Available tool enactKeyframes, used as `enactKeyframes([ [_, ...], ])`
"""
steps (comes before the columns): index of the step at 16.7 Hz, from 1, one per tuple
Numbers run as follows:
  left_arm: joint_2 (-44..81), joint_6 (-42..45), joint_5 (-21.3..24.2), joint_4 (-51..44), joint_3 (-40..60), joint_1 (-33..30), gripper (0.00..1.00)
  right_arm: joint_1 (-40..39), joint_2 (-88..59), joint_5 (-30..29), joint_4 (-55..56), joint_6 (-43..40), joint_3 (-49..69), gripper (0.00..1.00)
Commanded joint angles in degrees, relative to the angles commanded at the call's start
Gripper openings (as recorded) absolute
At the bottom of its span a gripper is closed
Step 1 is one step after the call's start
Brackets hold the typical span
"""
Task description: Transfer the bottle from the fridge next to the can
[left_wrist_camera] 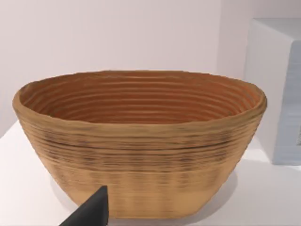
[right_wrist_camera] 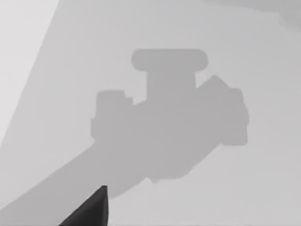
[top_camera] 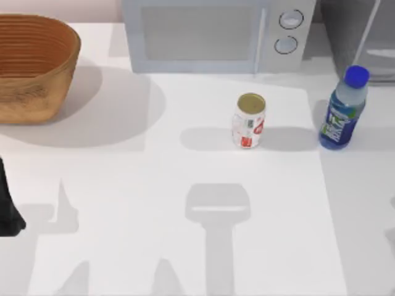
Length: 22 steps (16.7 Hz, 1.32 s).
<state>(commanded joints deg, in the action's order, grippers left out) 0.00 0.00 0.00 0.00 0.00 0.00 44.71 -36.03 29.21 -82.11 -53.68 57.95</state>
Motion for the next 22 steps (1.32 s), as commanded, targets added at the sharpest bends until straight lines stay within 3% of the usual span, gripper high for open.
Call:
enactKeyframes([
  [5,0.0,0.0,0.0,0.0,0.0,0.0,1.0,29.63,-33.9,12.6,-1.08,-33.4,9.13,1.0],
  [10,0.0,0.0,0.0,0.0,0.0,0.0,1.0,50.91,-57.97,21.1,-2.47,-55.07,15.69,1.0],
  [15,0.0,0.0,0.0,0.0,0.0,0.0,1.0,58.83,-68.1,24.87,-3.44,-63.93,18.63,1.0],
  [22,0.0,0.0,0.0,0.0,0.0,0.0,1.0,58.36,-68.35,24.88,-2.76,-63.43,18.55,1.0],
])
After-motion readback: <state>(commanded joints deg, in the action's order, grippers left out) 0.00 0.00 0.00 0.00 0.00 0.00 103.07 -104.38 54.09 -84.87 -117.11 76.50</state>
